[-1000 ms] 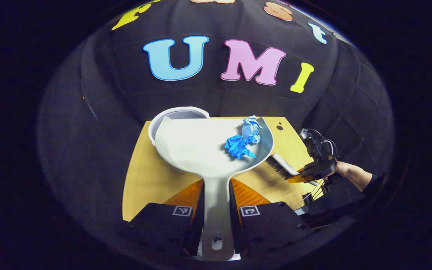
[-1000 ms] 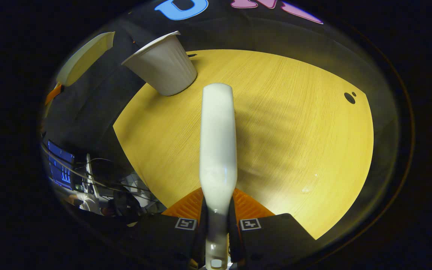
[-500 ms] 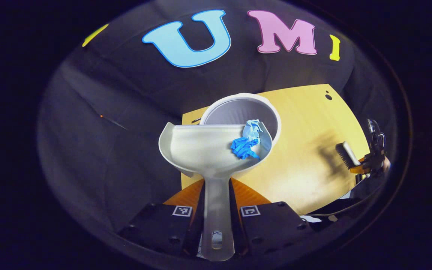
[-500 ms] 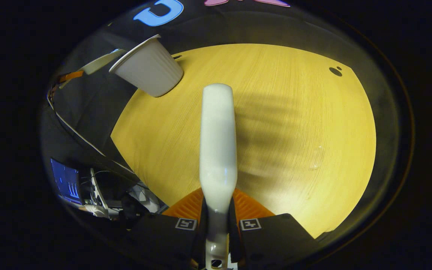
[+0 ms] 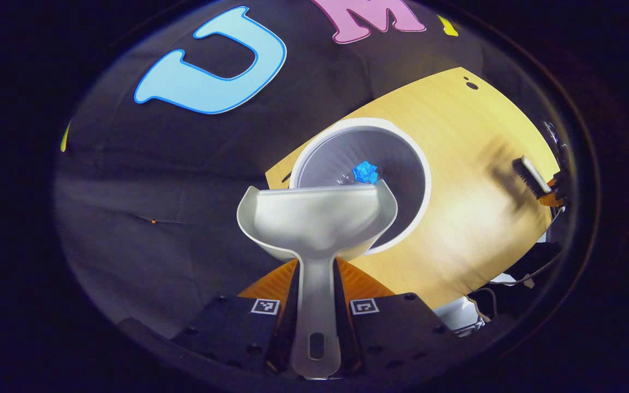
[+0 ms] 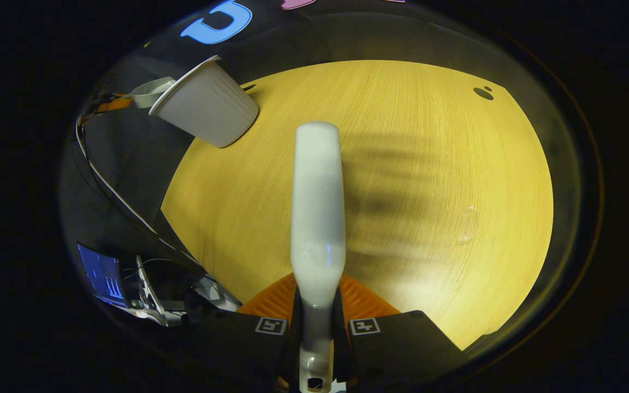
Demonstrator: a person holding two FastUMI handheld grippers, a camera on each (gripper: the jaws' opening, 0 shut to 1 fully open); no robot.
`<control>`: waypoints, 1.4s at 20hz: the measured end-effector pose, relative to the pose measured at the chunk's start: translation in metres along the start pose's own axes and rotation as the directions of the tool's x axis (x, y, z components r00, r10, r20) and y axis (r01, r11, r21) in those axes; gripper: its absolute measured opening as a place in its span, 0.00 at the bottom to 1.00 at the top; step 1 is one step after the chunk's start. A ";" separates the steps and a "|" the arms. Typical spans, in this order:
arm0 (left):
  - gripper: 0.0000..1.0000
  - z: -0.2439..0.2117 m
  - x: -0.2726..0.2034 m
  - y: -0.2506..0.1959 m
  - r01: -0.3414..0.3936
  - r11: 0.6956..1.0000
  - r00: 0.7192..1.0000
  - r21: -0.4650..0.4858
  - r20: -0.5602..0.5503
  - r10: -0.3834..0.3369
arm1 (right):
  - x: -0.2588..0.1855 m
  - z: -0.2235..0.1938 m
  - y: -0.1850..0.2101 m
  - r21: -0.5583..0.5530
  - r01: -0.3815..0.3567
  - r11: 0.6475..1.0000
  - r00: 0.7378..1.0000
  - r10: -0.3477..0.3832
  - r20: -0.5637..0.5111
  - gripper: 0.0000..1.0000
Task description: Pick up the small broom and dustpan from the desktop, sweep the trash into the dustpan with the broom, and then empty the trash into the garbage bin.
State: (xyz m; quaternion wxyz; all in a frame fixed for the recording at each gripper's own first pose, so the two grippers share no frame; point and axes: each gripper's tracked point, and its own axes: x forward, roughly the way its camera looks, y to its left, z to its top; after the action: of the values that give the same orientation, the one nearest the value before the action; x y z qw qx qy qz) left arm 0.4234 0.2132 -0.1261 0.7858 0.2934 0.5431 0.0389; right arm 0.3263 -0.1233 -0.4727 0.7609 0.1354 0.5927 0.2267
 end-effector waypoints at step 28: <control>0.31 0.009 -0.014 -0.354 0.435 0.851 0.792 -0.295 0.575 -0.205 | 0.001 -0.007 -0.036 0.109 0.202 0.973 0.978 -0.207 0.034 0.27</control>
State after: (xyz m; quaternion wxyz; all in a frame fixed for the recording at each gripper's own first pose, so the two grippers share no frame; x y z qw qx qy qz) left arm 0.3344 -0.0874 -0.2905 0.9415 0.0210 0.3300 -0.0655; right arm 0.3268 -0.1538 -0.4922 0.7853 0.1185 0.5971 0.1124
